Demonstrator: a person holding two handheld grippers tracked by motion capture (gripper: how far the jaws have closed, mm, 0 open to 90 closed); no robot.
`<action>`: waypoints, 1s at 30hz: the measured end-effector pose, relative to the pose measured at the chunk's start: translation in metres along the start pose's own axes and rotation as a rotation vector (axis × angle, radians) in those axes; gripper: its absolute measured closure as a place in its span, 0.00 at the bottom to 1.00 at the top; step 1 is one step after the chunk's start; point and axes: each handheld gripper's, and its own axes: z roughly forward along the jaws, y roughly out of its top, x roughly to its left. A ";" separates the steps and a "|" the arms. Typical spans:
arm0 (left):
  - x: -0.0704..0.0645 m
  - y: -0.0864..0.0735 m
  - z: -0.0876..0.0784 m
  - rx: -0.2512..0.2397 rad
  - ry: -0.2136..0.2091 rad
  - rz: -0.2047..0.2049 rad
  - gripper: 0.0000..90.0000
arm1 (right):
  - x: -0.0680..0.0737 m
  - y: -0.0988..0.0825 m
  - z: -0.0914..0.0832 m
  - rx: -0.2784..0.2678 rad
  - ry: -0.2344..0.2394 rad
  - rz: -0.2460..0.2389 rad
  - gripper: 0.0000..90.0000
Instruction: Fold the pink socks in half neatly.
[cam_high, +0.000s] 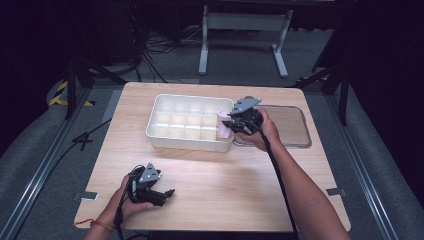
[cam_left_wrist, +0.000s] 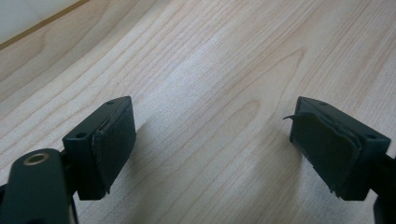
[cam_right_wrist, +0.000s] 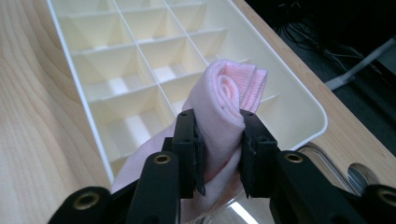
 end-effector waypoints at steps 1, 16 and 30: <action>0.000 0.000 0.000 0.000 0.000 0.000 0.16 | 0.000 0.000 0.003 0.016 -0.011 -0.010 0.79; -0.001 -0.001 -0.001 -0.003 -0.001 -0.011 0.17 | 0.011 -0.002 0.023 0.109 0.034 -0.083 0.79; -0.001 0.000 -0.002 0.007 0.006 0.005 0.17 | 0.012 0.001 0.045 0.289 0.132 -0.172 0.79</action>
